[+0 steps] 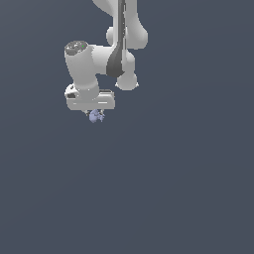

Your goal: Pick up the object and move it to a goal position.

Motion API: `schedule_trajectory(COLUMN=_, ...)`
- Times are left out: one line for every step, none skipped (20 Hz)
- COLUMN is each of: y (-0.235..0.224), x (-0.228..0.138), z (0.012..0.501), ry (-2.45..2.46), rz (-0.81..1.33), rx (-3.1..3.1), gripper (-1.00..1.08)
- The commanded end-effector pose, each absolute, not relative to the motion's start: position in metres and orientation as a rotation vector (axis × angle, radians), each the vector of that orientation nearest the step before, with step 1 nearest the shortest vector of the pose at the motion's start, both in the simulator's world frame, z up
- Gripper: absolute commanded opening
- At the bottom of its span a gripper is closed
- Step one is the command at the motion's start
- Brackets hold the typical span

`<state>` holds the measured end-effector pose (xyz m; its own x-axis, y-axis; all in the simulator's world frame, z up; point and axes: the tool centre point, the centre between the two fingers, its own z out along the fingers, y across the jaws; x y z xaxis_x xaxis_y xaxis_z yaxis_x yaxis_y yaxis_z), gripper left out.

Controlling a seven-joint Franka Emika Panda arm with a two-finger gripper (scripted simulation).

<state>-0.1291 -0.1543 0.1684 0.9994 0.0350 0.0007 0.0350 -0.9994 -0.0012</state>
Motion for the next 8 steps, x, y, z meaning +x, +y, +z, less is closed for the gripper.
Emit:
schedule_trajectory(y=-0.1583, x=-0.1378, z=0.1741, ry=-0.056, rz=-0.001, rx=-3.140, gripper=-1.00)
schedule_trajectory(y=-0.1595, x=-0.1401, z=0.1759, ry=-0.056, rz=-0.001, rx=-3.140, gripper=-1.00)
schedule_trajectory(y=-0.1607, x=-0.1420, z=0.1774, ry=-0.056, rz=-0.001, rx=-3.140, gripper=-1.00)
schedule_trajectory(y=-0.1614, x=-0.1435, z=0.1787, ry=-0.056, rz=0.000, rx=-3.140, gripper=-1.00)
schedule_trajectory(y=-0.1622, x=-0.1446, z=0.1797, ry=-0.056, rz=0.000, rx=-3.140, gripper=-1.00)
schedule_trajectory(y=-0.1628, x=-0.1454, z=0.1804, ry=-0.056, rz=0.000, rx=-3.140, gripper=-1.00)
schedule_trajectory(y=-0.1632, x=-0.1458, z=0.1809, ry=-0.056, rz=0.000, rx=-3.140, gripper=-1.00)
schedule_trajectory(y=-0.1634, x=-0.1460, z=0.1810, ry=-0.056, rz=0.000, rx=-3.140, gripper=-1.00)
